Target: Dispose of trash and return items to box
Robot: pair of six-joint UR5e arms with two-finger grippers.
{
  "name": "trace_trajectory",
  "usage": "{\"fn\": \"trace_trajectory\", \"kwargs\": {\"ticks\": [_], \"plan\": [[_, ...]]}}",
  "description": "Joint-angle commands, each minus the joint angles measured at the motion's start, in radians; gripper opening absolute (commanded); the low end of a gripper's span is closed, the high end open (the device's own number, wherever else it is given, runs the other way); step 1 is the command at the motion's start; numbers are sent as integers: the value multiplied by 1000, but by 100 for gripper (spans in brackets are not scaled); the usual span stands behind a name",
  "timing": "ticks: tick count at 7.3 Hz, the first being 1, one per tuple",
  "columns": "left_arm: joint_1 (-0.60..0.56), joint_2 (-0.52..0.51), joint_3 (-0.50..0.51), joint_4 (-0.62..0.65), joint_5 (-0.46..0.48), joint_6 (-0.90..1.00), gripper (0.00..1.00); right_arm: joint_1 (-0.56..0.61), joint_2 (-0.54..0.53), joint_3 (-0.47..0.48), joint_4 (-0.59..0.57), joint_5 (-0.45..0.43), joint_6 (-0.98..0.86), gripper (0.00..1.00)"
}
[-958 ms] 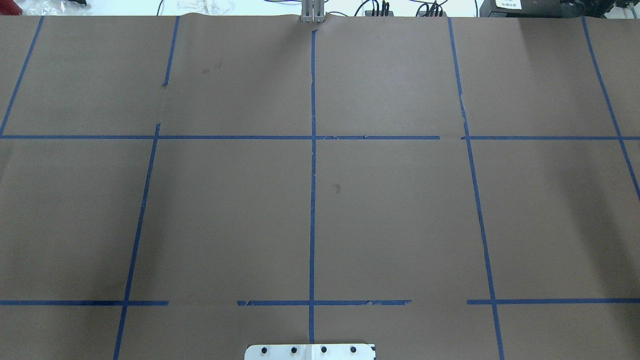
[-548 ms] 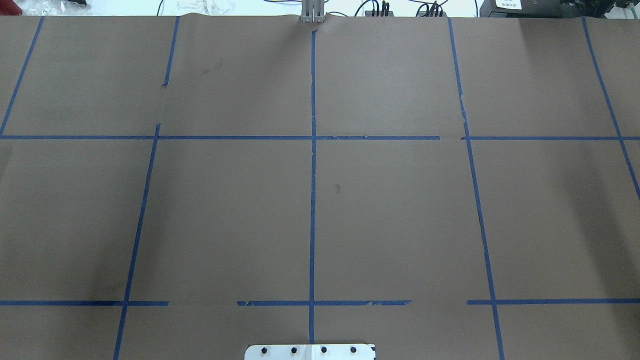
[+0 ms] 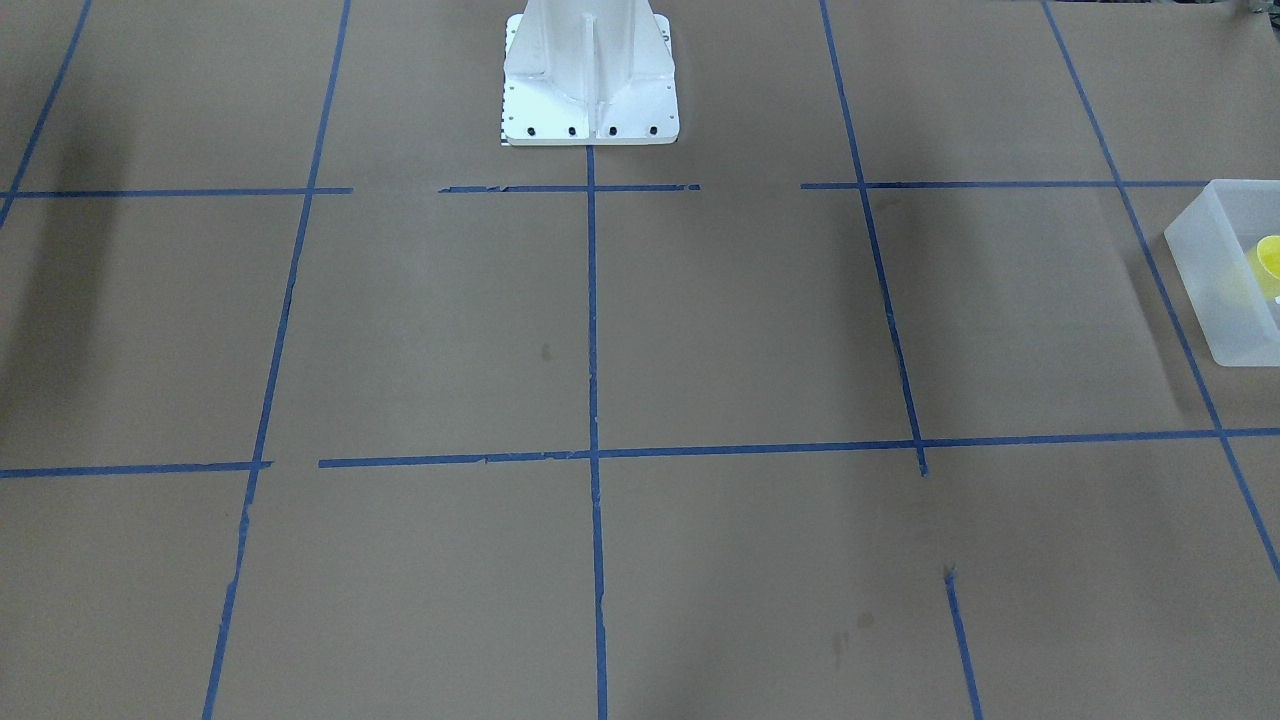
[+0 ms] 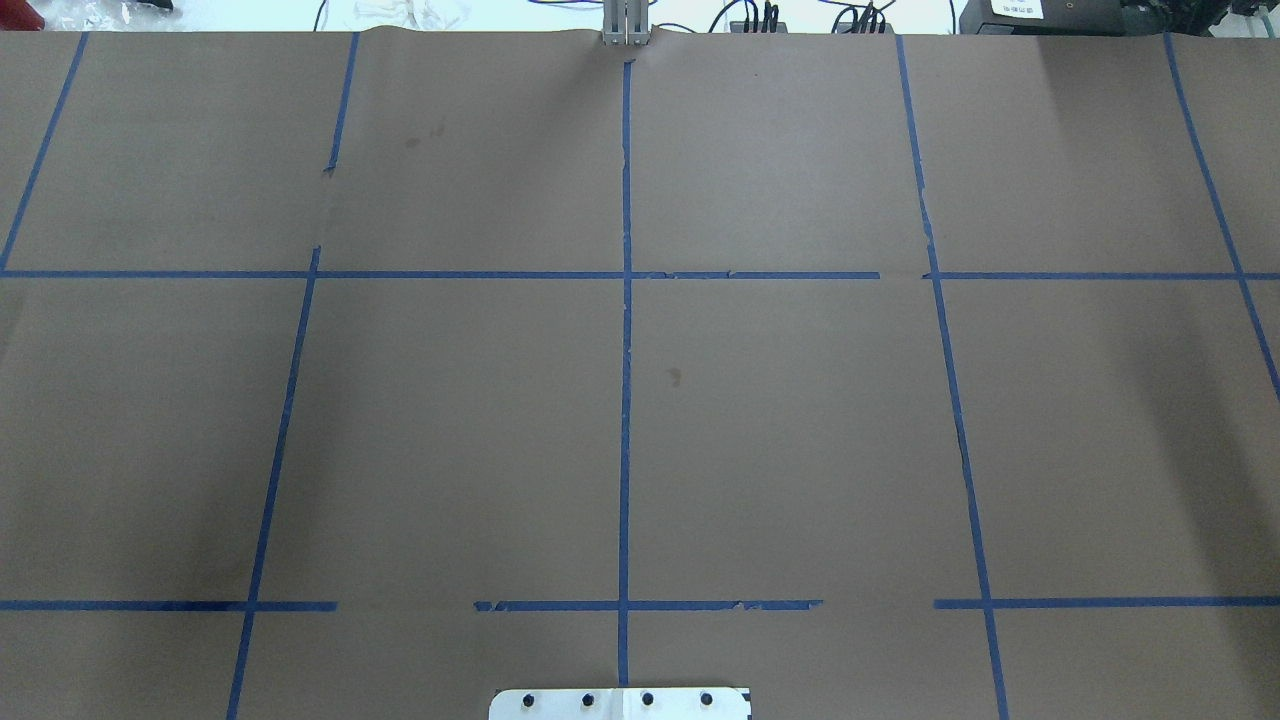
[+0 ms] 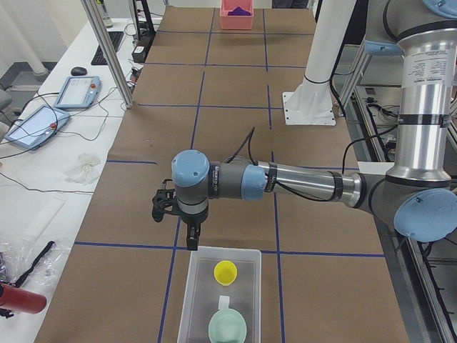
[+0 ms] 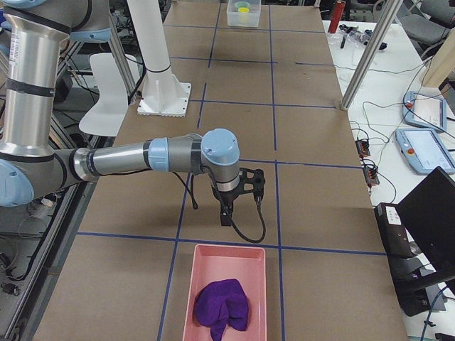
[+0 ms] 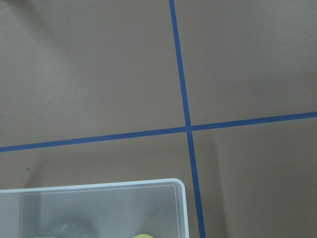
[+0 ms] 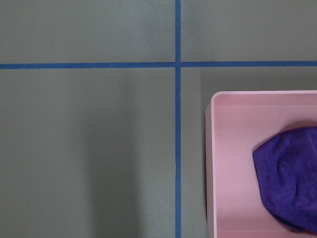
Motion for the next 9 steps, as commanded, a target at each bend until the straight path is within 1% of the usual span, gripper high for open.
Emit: {"fn": "trace_trajectory", "kwargs": {"ticks": [1,2,5,6,8,9], "plan": [[0,-1,2,-7,-3,0,100,0,-1,-84,118,-1,1,100],[0,-1,2,-7,-3,0,100,0,-6,-142,236,5,12,100],[0,1,5,-7,-3,0,100,0,-1,-154,239,-1,15,100],[1,-1,13,-22,-3,0,100,-3,19,-176,242,-3,16,100],[1,-1,34,-51,-3,0,100,-2,95,-262,246,0,16,100],[1,-1,33,-51,-3,0,100,-3,121,-284,245,0,16,100]]}}
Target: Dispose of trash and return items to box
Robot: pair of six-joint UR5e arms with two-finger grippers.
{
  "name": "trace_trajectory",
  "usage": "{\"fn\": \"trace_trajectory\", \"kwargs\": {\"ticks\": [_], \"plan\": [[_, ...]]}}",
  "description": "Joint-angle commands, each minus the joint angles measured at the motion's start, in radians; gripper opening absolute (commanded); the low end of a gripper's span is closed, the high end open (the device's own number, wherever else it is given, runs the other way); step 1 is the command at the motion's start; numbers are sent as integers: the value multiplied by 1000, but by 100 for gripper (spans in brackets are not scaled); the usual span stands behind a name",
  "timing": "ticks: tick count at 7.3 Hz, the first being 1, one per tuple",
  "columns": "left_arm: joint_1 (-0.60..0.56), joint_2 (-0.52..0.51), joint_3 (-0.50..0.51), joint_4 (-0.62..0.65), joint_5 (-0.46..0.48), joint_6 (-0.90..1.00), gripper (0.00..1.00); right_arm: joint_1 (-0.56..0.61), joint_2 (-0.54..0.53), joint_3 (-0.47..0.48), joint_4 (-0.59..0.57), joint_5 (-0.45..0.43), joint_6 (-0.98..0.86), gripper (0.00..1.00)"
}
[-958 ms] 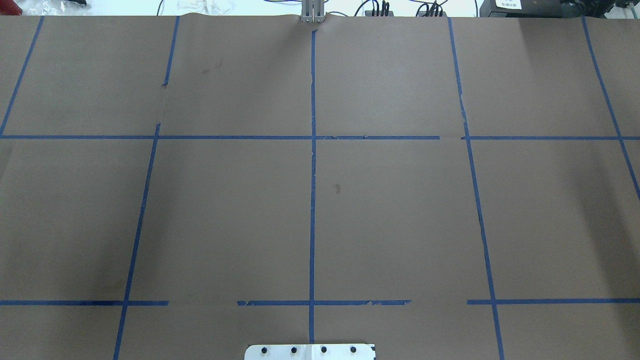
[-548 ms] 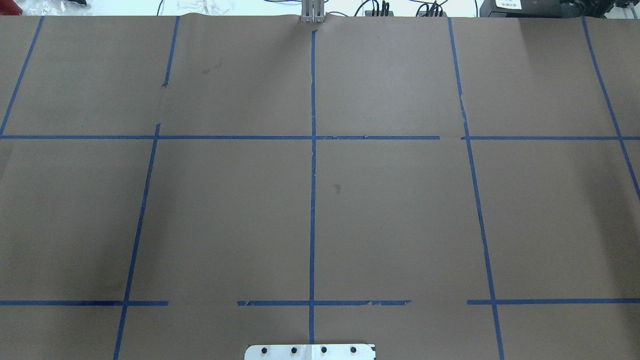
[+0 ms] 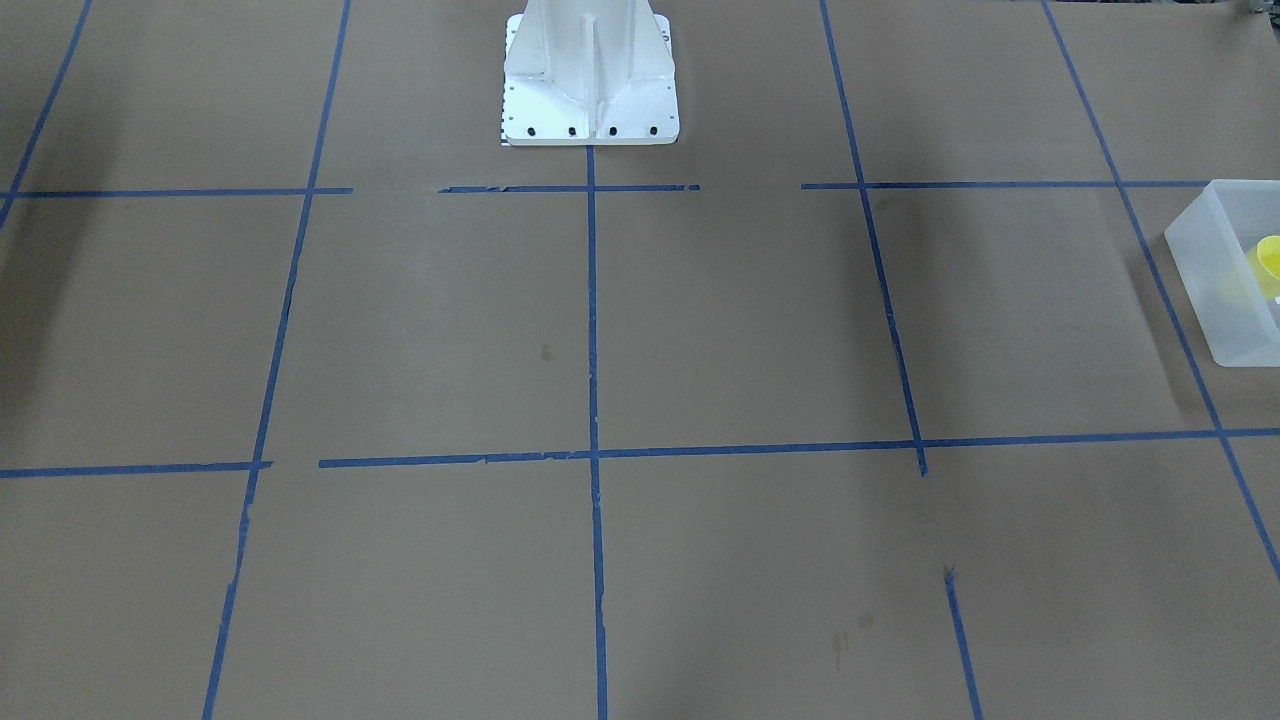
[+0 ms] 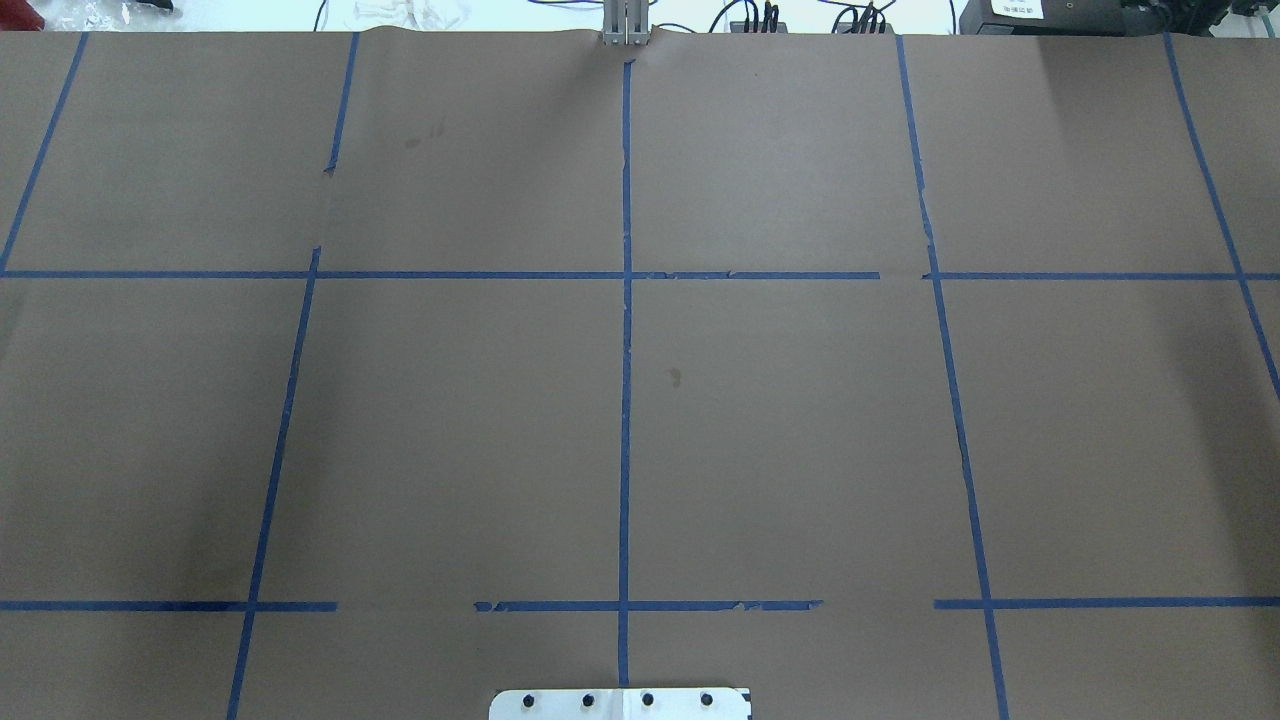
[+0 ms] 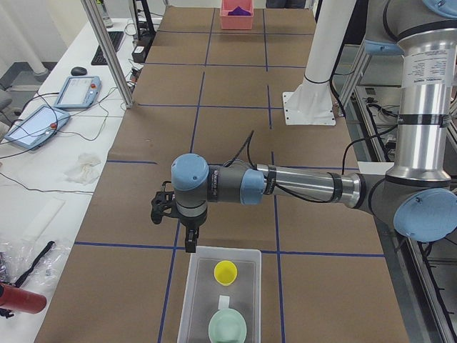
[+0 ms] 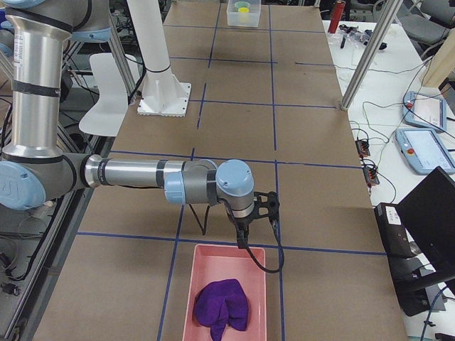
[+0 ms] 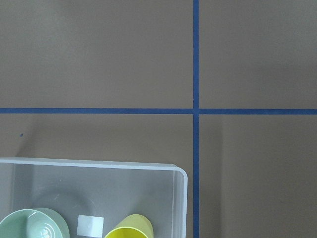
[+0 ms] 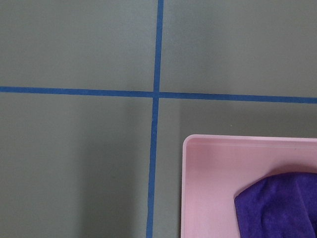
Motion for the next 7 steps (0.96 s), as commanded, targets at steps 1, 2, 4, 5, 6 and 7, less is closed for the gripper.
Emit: {"fn": "trace_trajectory", "kwargs": {"ticks": [1,2,4,5,6,7], "plan": [[0,0,4,-6,-2,0,100,-1,62,-62,0,1,0,100],[0,0,5,-6,0,0,100,-1,77,-85,0,16,0,100],[0,0,7,-6,0,0,100,-1,79,-87,2,37,0,100],[0,0,7,-6,0,0,100,-1,79,-87,2,37,-1,100],[0,0,7,-6,0,0,100,-1,79,-85,3,37,-1,100],[0,0,7,-6,0,0,100,-1,79,-85,5,37,0,100]]}}
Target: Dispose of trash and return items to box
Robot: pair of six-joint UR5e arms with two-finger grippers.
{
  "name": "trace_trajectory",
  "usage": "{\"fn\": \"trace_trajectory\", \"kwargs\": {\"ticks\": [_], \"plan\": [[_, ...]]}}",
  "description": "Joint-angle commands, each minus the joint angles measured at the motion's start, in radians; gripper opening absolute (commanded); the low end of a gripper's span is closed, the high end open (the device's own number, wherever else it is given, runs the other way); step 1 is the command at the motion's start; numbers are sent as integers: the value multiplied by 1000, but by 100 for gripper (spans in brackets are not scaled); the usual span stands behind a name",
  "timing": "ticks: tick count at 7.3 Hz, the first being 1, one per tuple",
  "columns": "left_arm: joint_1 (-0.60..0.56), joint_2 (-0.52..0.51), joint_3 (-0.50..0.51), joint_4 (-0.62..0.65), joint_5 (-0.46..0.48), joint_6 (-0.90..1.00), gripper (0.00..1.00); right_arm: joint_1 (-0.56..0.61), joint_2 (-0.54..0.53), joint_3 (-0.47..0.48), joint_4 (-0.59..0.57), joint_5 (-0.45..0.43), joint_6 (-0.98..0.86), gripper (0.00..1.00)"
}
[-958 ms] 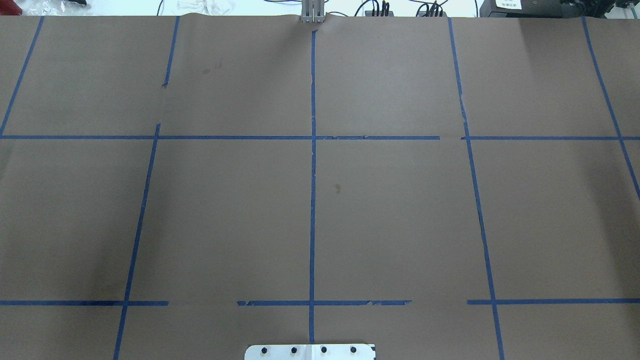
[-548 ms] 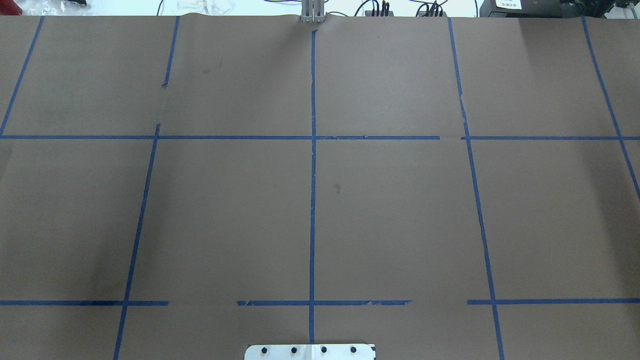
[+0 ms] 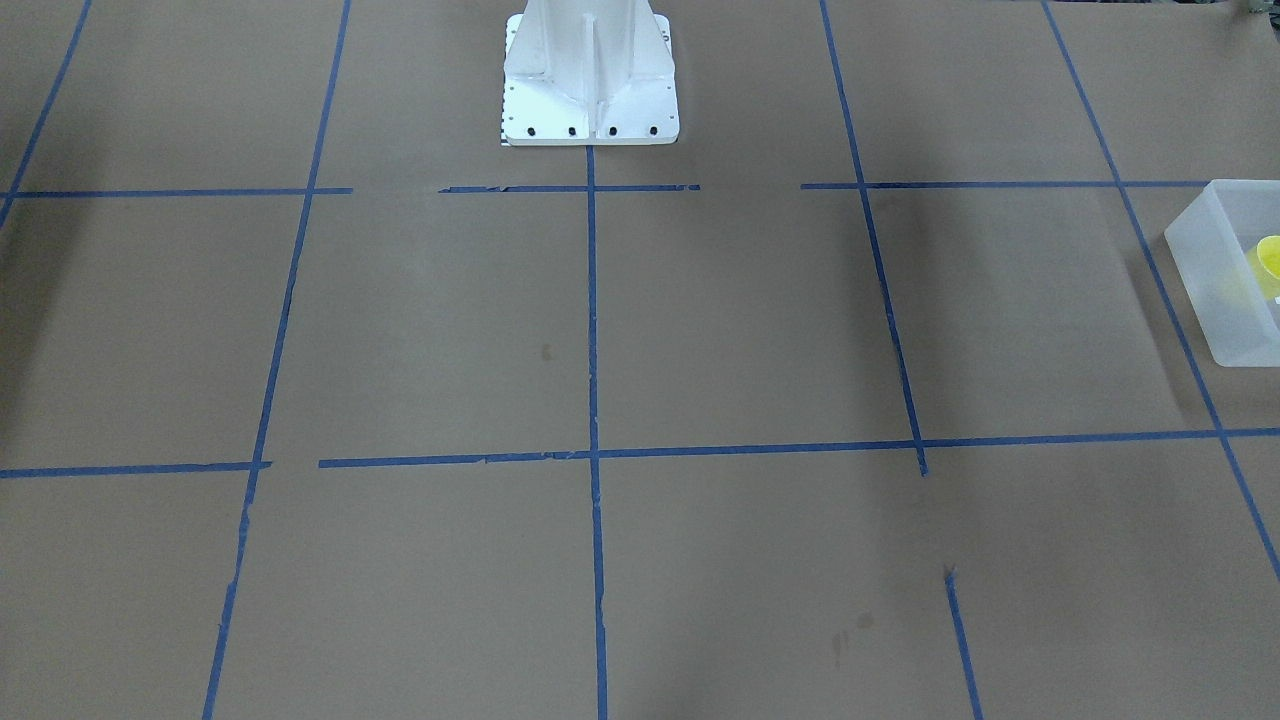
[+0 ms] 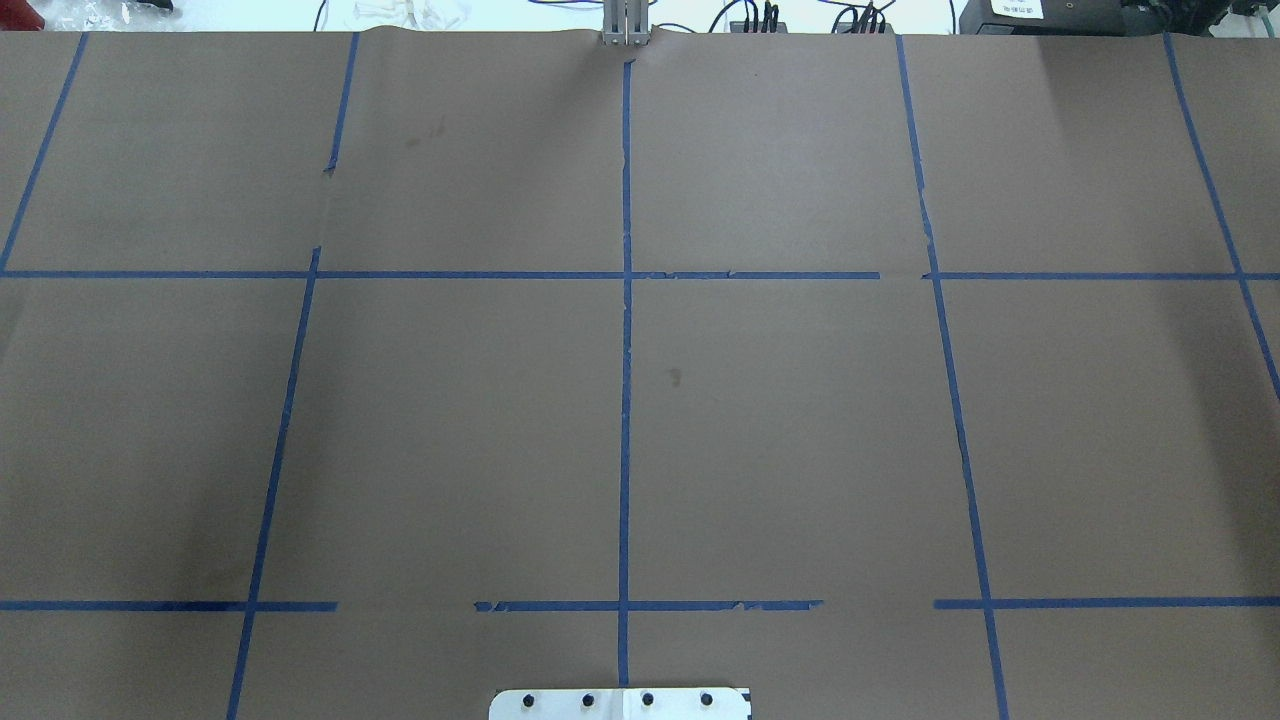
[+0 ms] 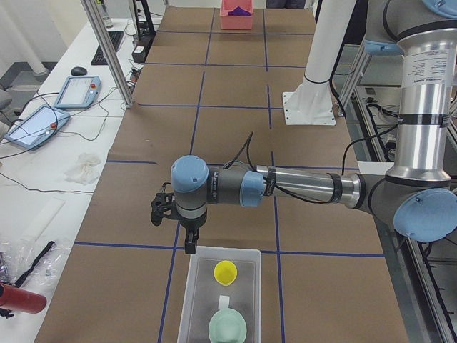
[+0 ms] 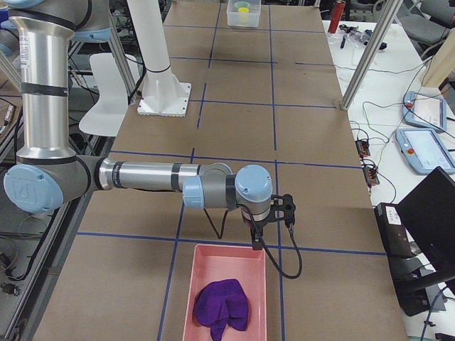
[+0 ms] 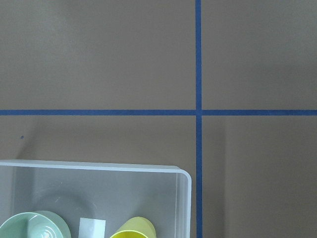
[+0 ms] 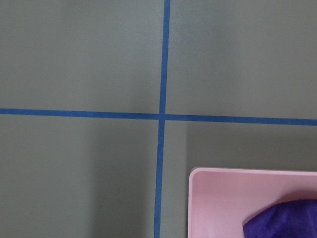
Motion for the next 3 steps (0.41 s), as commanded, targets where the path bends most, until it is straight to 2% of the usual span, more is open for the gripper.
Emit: {"fn": "trace_trajectory", "kwargs": {"ticks": [1,3], "plan": [[0,0,0,0,0,0,100,0,0,1,2,0,0,100],[0,0,0,-2,0,0,100,0,0,2,3,4,-1,100]]}}
